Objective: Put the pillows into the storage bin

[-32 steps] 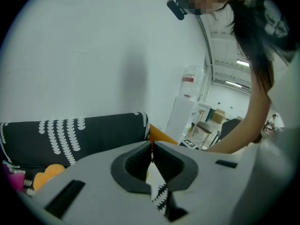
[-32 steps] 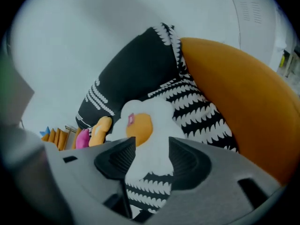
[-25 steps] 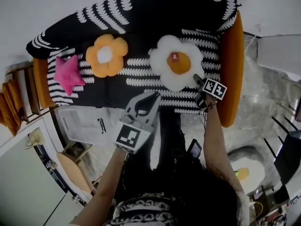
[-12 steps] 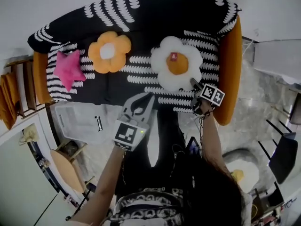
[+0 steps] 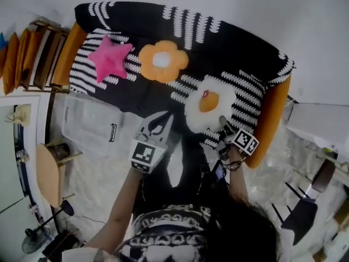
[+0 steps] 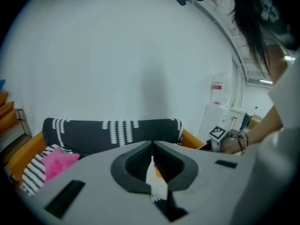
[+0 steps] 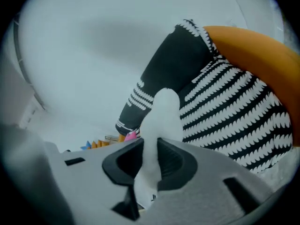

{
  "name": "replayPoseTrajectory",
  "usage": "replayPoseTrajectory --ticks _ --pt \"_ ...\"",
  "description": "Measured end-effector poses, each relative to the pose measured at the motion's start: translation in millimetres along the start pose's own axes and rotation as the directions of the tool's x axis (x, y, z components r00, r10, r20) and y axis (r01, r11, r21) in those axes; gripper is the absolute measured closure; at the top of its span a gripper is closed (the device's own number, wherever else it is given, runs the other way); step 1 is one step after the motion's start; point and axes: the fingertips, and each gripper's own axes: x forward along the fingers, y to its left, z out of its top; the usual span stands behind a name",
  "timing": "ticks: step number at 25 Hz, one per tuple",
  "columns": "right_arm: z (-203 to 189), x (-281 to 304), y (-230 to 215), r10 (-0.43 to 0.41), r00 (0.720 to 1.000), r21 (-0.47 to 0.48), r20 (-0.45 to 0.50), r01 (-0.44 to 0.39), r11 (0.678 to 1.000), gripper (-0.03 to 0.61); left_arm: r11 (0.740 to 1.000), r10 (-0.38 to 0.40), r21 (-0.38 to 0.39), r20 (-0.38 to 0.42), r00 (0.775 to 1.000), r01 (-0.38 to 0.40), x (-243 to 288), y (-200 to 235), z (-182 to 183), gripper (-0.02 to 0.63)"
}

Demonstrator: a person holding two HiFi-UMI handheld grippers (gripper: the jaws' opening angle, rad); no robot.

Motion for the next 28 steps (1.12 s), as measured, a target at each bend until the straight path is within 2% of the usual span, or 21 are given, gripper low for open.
replayPoseTrajectory --ticks 4,8,14,20,23,28 --pt "-37.8 21.8 80.2 0.082 0.991 -0.106 -0.103 -0.093 0.99 0.506 0.989 0.134 -0.065 0.014 0.991 -0.133 -76.2 51.1 -22.3 0.601" --pt "-96.0 59.5 165.5 0.147 0.966 -0.176 -0.212 -0.186 0.967 0.506 0.957 0.258 -0.142 0.017 0.966 -0.253 -159.4 102.7 -58.8 0.601" --pt "-218.1 113.7 272.9 0.21 0.929 -0.202 -0.303 -0.278 0.939 0.508 0.91 0.368 -0.211 0.013 0.93 -0.357 -284.8 169.8 -116.3 0.601" --pt "-353.1 171.1 361.4 0.206 0.877 -0.229 -0.434 -0.329 0.916 0.509 0.838 0.491 -0.271 -0.003 0.871 -0.473 -411.9 237.0 -181.5 0.601" --pt "-418.6 195.9 398.8 0.221 0.823 -0.247 -0.523 -0.395 0.885 0.511 0.788 0.562 -0.289 -0.021 0.827 -0.543 -470.4 266.0 -210.6 0.601" --pt "-519.7 228.8 442.1 0.183 0.712 -0.247 -0.678 -0.454 0.856 0.512 0.654 0.694 -0.388 -0.033 0.72 -0.649 -548.7 289.5 -243.9 0.601"
